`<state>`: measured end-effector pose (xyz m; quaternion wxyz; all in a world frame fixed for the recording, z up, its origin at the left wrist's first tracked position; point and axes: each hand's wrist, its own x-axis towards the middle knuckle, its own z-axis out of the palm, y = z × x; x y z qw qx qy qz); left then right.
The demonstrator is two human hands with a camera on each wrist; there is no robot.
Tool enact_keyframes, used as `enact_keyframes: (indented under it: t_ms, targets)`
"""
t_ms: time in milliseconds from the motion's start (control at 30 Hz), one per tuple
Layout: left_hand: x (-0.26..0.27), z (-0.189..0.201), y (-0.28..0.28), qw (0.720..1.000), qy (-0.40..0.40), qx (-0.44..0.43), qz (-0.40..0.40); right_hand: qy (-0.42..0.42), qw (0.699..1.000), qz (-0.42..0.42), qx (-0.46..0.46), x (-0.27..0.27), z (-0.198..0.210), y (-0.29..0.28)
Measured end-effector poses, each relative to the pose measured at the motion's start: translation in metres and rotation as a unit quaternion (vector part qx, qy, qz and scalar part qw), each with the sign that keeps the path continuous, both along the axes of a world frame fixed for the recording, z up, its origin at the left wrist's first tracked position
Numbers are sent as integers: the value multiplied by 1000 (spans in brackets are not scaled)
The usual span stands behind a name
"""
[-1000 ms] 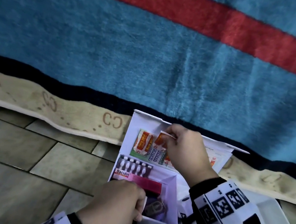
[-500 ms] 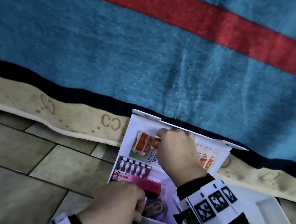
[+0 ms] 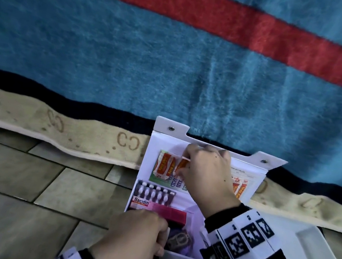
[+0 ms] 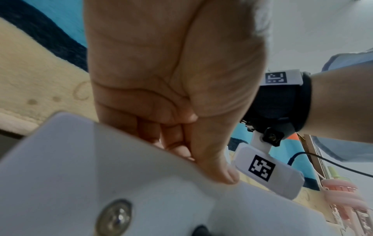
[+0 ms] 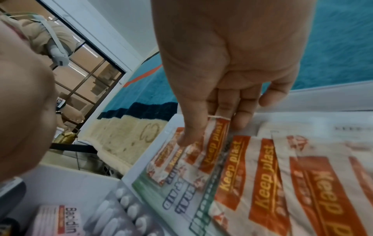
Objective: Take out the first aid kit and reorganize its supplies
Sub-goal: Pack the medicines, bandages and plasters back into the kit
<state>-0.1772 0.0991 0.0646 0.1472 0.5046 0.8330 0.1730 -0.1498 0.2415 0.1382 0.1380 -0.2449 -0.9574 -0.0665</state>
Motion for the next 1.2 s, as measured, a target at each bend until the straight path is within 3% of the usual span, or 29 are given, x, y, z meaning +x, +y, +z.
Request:
enact_keyframes:
  t_ms: [300, 533, 700, 867, 1000, 1067, 1200]
  targets:
    - [1, 3, -2, 1000, 8, 3, -1, -45, 998, 16, 40, 0, -1, 4]
    - [3, 7, -3, 1000, -12, -10, 3, 2, 1000, 1, 23, 2, 0, 5]
    - [12, 13, 1, 997, 61, -47, -11, 63, 997, -5, -41, 24, 22, 5]
    - [25, 23, 4, 990, 112, -85, -2, 160, 964, -78, -198, 92, 33, 12]
    - [35, 29, 9, 987, 137, -72, -40, 176, 935, -181, -248, 181, 13, 30]
    - [41, 31, 17, 987, 131, -56, -77, 149, 923, -248, -255, 229, 0, 37]
    - [64, 27, 40, 985, 114, -27, -123, -2, 894, -362, -264, 308, -35, 36]
